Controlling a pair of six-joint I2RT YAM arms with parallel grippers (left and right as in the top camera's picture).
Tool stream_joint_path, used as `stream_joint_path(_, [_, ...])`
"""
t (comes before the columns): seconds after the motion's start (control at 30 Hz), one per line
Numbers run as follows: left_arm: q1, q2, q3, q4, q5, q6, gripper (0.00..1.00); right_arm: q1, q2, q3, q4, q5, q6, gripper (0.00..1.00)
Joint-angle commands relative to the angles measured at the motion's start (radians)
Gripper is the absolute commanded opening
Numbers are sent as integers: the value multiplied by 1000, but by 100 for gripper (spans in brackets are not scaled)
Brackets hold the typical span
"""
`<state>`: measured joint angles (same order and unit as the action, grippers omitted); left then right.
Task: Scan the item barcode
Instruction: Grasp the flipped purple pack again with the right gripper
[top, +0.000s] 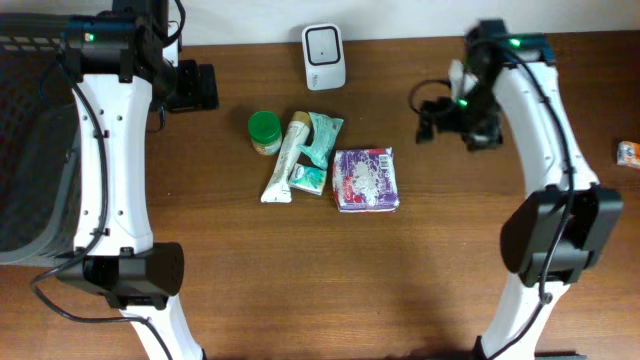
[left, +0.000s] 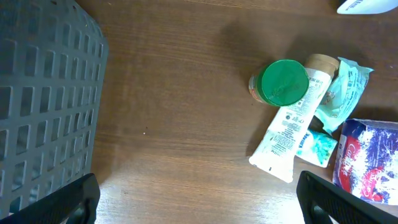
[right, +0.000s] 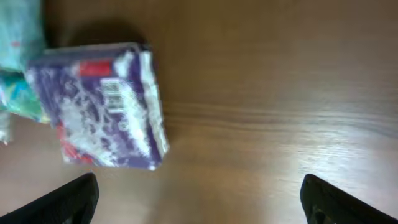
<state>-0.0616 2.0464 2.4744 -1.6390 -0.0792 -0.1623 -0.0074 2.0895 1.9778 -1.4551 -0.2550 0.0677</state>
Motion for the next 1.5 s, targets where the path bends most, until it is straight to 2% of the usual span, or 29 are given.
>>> stream_joint_path(0.0, [-1,3,-5,-1,-4,-9,99,-59,-5,-182,1,-381,-200,99])
stream_joint_path(0.07, [-1,3,-5,-1,-4,-9,99,-65,-5,-309,34,-442,-236,97])
stream_joint_path(0.1, [-1,3,-5,-1,-4,-9,99,-59,-5,-348,49,-446,-235,85])
stream_joint_path(0.13, [-1,3,-5,-1,-4,-9,99,-52,-5,-374,53,-451,-235,70])
stream_joint_path(0.17, [-1,3,-5,-1,-4,-9,99,-43,-5,-398,54,-452,-236,48])
stream_joint_path(0.23, [-1,3,-5,-1,-4,-9,99,-16,-5,-441,64,-442,-236,21])
stream_joint_path(0.37, [-1,3,-5,-1,-4,-9,99,44,-5,-515,145,-440,-182,4])
stream_joint_path(0.5, [-1,3,-5,-1,-4,-9,99,65,-5,-588,310,-333,53,4])
stream_joint_path(0.7, [-1,3,-5,-1,-4,-9,99,22,-5,-533,541,-309,227,8])
stream_joint_path(0.77, [-1,3,-5,-1,-4,-9,99,3,-5,-448,575,-327,237,13])
stream_joint_path(0.83, [-1,3,-5,-1,-4,-9,99,2,-5,-357,603,-364,237,27])
stream_joint_path(0.9, [-1,3,-5,-1,-4,-9,99,2,-5,-291,623,-454,237,36])
stream_joint_path(0.97, [-1,3,-5,-1,-4,-9,99,1,-5,-237,573,-523,242,49])
stream_joint_path(1.03, [-1,3,-5,-1,-4,-9,99,1,-5,-241,431,-451,241,49])
stream_joint_path(1.1, [-1,3,-5,-1,-4,-9,99,1,-5,-247,261,-300,240,56])
stream_joint_path(1.17, [-1,3,-5,-1,-4,-9,99,1,-5,-261,167,-212,240,57])
stream_joint_path(1.3, [-1,3,-5,-1,-4,-9,99,21,-5,-345,171,-184,238,56])
stream_joint_path(1.47, [-1,3,-5,-1,-4,-9,99,69,-5,-437,307,-205,315,55])
